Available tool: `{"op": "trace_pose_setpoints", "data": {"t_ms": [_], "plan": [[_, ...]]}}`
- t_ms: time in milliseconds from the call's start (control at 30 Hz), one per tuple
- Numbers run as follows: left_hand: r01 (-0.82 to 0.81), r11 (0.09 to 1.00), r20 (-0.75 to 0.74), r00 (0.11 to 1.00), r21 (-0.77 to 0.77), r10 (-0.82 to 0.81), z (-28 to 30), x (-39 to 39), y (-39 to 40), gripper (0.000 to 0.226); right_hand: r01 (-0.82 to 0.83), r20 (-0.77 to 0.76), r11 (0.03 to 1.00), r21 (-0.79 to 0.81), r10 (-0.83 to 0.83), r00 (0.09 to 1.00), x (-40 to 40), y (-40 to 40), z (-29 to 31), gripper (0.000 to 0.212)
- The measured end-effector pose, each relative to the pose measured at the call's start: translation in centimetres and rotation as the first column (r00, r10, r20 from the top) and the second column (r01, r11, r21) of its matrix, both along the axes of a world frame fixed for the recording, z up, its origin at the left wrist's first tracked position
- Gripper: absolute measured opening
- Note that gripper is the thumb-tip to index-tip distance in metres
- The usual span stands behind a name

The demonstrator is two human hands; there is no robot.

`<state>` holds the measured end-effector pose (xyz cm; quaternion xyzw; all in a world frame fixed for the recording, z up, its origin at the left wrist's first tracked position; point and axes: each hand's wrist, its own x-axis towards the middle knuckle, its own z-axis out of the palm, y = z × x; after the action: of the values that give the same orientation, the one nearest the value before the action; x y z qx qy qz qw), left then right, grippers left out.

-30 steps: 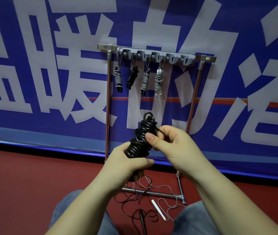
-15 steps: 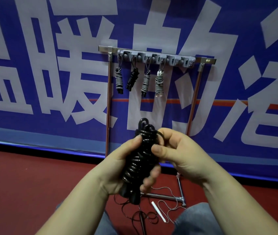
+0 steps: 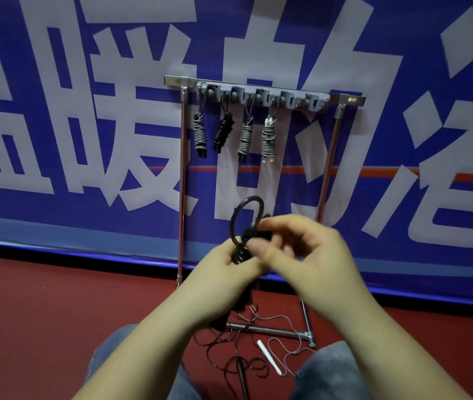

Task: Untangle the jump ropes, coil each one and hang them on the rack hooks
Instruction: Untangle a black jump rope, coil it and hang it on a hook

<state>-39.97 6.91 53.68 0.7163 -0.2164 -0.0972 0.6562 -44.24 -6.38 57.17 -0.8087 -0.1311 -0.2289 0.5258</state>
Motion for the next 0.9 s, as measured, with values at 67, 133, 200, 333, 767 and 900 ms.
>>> {"op": "trace_pose_setpoints", "data": {"t_ms": [67, 133, 200, 333, 767, 900], "plan": [[-0.088, 0.991, 0.08, 0.994, 0.102, 0.08, -0.5, 0.2, -0.4, 0.004, 0.031, -0.021, 0.994, -0.107, -0.034, 0.999, -0.2, 0.6, -0.6, 0.032], [-0.184, 0.968, 0.102, 0.98, 0.168, 0.169, -0.8, 0.4, -0.7, 0.011, 0.144, 0.029, 0.971, -0.189, -0.141, 0.99, 0.2, 1.0, -1.5, 0.032], [-0.225, 0.938, 0.187, 0.966, 0.263, 0.179, -1.4, 0.6, -1.0, 0.021, 0.235, 0.11, 0.93, -0.283, -0.212, 0.971, 0.5, 1.5, -2.1, 0.023], [-0.197, 0.956, 0.14, 0.976, 0.219, 0.169, -1.3, 0.6, -0.6, 0.016, 0.201, 0.143, 0.927, -0.316, -0.163, 0.976, 1.0, 1.7, -2.7, 0.021], [-0.046, 0.949, -0.386, 0.919, -0.312, -0.082, 0.0, 0.8, 0.7, 0.075, -0.073, -0.013, 0.981, 0.179, 0.077, 0.997, 0.5, -0.2, -1.6, 0.052], [-0.05, 0.955, -0.352, 0.934, -0.291, -0.059, 0.3, 0.8, 0.5, 0.076, -0.21, -0.122, 0.956, 0.206, 0.238, 0.964, 0.7, -0.5, -1.0, 0.047]]}}
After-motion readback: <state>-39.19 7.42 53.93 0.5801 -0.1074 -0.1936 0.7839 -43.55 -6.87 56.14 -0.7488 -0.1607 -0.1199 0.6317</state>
